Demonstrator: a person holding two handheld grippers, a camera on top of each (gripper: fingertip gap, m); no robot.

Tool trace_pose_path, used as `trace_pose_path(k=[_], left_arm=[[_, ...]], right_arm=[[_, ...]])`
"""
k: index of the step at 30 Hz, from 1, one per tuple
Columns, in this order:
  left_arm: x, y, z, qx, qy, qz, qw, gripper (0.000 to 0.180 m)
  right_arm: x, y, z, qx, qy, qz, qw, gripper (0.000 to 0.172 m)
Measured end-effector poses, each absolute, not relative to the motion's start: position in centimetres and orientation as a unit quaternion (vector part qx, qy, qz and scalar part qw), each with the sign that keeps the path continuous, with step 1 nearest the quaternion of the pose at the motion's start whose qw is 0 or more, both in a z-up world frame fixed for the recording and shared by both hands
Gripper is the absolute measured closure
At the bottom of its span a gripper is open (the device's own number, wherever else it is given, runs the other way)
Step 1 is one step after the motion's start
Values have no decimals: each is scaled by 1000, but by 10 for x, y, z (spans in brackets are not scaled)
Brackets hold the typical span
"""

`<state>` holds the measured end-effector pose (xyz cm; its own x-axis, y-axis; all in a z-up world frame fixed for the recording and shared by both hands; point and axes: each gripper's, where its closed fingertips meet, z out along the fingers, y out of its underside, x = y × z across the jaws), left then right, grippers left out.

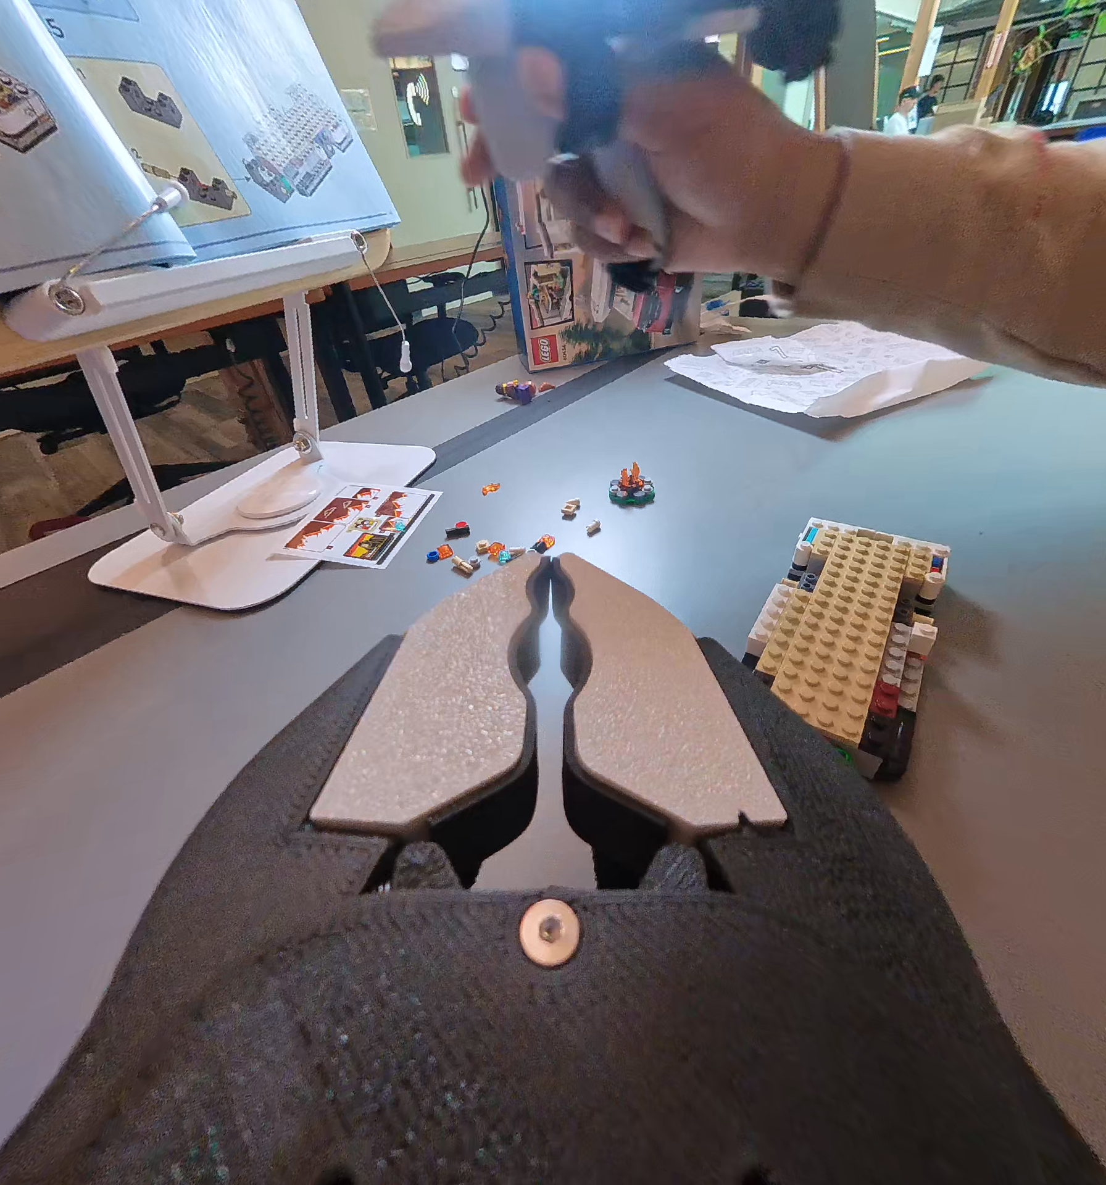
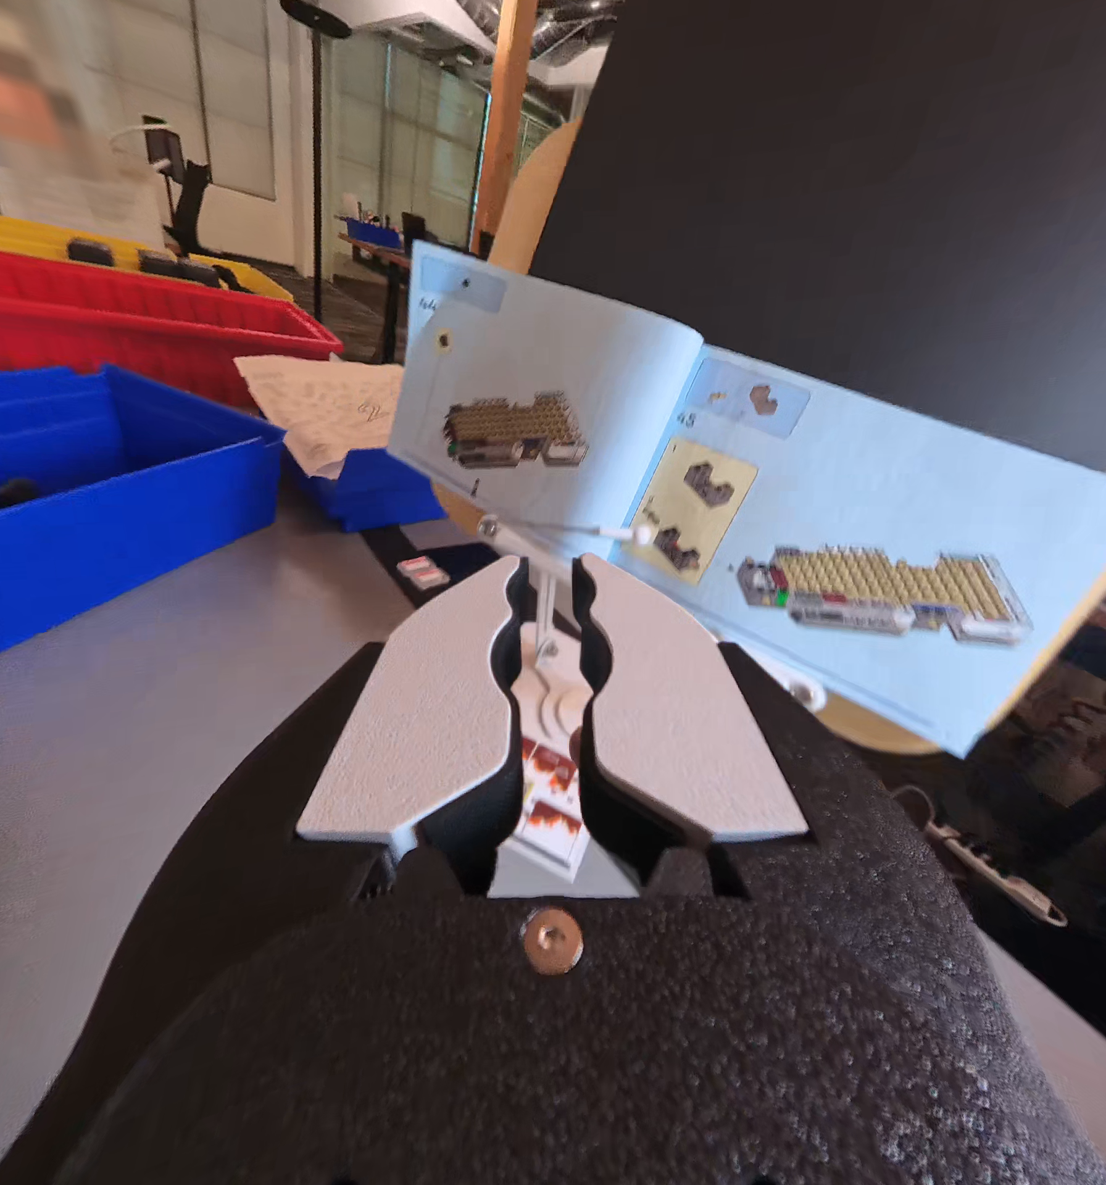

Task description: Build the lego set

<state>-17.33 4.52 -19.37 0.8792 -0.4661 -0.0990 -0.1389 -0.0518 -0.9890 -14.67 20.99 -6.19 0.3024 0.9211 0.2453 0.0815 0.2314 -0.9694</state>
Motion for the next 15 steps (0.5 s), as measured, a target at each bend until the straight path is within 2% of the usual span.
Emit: trace_pose_path(k=[9, 13, 15], left_arm=[[-173, 42, -181, -707, 206, -112, 667, 180], [-193, 30, -130, -686, 200, -94, 693, 180], [-233, 23, -99, -687, 185, -37, 702, 178]], right_arm=[[13, 103, -138, -630, -395, 350, 570, 145], [43, 79, -160, -647, -374, 350, 564, 142], [50, 79, -159, -644, -372, 343, 574, 142]])
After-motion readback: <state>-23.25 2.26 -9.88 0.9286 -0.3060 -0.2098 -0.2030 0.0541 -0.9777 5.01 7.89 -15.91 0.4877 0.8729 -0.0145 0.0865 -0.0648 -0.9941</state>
